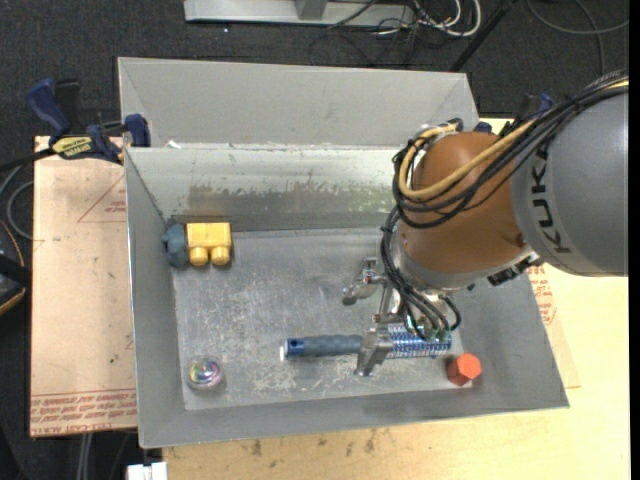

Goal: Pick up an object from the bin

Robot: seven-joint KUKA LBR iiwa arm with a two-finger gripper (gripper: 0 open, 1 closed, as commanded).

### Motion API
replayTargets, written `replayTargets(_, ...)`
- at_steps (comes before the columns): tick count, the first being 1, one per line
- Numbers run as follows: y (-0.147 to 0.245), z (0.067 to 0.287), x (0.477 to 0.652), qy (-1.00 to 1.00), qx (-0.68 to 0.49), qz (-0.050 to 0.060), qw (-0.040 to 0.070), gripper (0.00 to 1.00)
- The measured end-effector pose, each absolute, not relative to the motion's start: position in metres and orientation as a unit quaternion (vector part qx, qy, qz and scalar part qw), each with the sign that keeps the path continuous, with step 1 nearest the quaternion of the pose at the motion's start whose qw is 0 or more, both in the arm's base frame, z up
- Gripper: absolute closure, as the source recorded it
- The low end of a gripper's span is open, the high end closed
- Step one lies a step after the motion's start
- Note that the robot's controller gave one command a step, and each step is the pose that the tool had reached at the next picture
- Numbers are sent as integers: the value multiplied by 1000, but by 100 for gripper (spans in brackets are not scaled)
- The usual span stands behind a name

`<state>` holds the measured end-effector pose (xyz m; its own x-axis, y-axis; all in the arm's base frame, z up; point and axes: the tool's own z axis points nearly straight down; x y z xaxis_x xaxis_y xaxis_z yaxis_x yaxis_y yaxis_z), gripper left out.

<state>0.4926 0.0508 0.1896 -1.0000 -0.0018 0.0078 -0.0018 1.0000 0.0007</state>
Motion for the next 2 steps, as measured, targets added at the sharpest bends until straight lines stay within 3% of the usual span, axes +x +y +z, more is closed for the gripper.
replayTargets(1, 31, 72, 503, -1000, 12, -2, -4, 0)
replayTargets(2, 31, 76, 505, -1000, 12, -2, -7, 100)
